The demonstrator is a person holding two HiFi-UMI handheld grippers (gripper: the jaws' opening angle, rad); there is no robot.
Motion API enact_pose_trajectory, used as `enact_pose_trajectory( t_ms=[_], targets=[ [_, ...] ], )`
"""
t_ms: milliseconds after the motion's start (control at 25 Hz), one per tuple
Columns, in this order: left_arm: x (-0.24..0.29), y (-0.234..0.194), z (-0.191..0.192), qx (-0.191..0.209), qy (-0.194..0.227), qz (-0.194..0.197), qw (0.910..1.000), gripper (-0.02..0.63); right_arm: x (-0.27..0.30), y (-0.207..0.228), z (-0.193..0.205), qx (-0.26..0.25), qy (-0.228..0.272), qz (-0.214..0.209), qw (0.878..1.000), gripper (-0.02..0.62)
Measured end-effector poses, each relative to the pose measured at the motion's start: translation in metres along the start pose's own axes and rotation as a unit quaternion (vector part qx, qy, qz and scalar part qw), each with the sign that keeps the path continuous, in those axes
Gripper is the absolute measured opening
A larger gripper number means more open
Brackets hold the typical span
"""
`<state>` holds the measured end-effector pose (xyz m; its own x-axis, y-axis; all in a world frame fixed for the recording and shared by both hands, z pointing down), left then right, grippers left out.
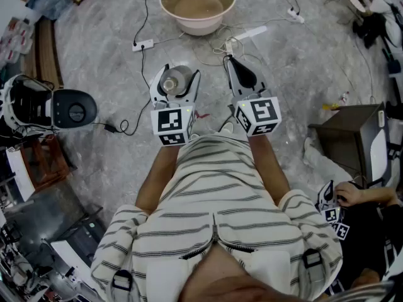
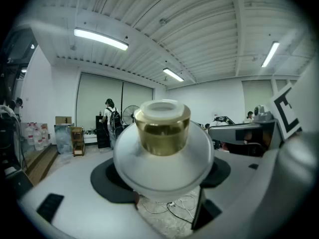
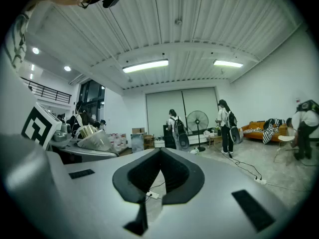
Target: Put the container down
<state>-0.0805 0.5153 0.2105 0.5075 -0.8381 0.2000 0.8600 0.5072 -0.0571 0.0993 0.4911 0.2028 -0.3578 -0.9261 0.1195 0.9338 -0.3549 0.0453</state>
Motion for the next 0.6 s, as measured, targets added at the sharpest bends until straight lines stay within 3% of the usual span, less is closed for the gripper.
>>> enact_pose_trajectory(
  t_ms=[600],
  targets=[
    [-0.036,-0.016,0.012,0.0,0.011,0.019,0.9998,0.331,-0.018,-0.041,0.003,0.006,0.015,0.018,1.0,0.009]
  ],
)
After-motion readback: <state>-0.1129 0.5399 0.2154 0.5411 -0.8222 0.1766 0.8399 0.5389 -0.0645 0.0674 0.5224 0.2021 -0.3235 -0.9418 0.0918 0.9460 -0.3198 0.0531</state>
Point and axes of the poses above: the fingertips, and each gripper's own axes: x forward along the fingers, y to its right, z out of its underside, the point moved 7 cm from there along -x, backward along the fingers, and after that the axes turned 14 degrees about z, right-handed, at the moved point
